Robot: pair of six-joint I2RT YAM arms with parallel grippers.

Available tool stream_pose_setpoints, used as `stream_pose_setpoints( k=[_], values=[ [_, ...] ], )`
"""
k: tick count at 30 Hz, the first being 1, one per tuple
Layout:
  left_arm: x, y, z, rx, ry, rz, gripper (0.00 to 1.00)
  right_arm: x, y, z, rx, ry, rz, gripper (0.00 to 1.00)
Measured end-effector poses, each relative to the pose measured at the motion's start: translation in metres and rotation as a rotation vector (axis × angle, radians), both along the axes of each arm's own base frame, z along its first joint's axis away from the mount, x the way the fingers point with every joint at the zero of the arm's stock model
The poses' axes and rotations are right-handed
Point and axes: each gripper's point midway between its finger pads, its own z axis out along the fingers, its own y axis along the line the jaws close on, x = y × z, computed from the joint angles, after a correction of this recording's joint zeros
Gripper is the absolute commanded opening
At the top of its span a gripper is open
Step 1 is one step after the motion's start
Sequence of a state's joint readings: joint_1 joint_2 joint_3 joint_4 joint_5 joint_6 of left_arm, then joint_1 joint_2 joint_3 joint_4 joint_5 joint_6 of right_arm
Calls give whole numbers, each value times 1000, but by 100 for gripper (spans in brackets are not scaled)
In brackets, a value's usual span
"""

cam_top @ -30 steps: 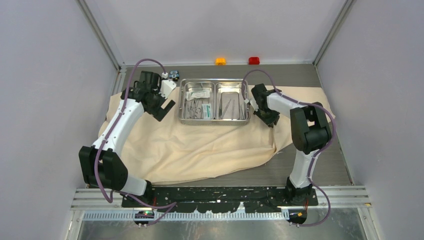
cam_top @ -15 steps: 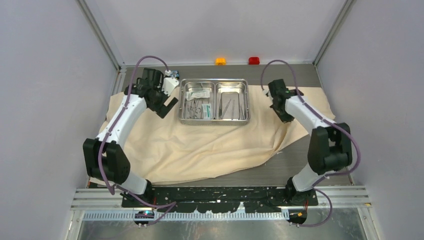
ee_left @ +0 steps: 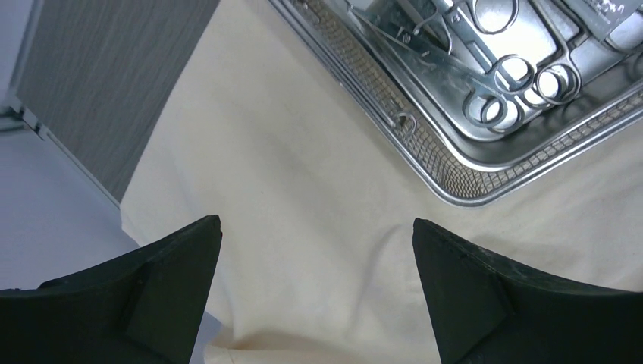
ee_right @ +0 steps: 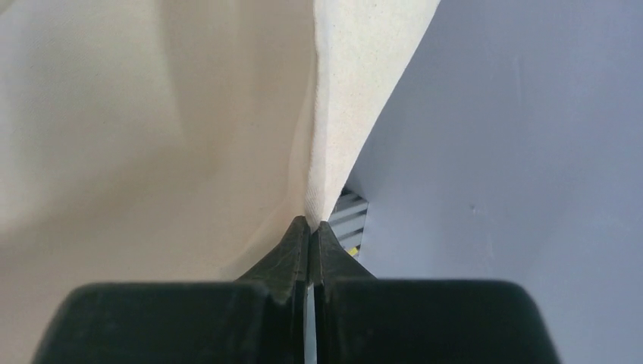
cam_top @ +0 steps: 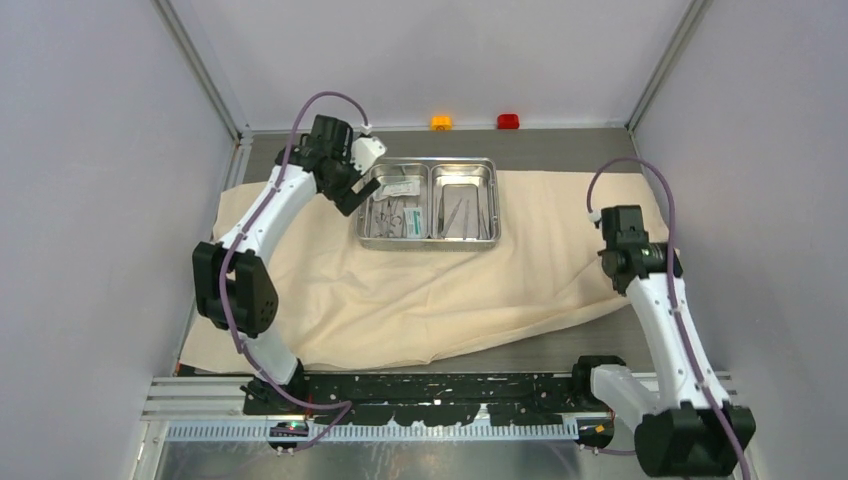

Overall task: Open and lay out the surgical kit
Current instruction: Open the surgical kit at the center of the board.

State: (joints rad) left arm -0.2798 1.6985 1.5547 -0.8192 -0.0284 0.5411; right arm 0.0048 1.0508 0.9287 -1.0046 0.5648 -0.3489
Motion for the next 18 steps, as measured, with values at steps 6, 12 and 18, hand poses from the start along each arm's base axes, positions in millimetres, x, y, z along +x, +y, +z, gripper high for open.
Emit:
stream_pose_setpoints(
  k=[6, 12, 18],
  values=[
    [27, -27, 11, 2, -39, -66, 100, -61, 6, 11, 53, -44, 40, 9],
    [44, -51, 15, 10, -52, -117, 100, -108, 9, -21, 86, 46, 43, 23],
    [44, -55, 15, 28, -52, -119, 100, -120, 10, -30, 97, 107, 41, 68]
  ],
)
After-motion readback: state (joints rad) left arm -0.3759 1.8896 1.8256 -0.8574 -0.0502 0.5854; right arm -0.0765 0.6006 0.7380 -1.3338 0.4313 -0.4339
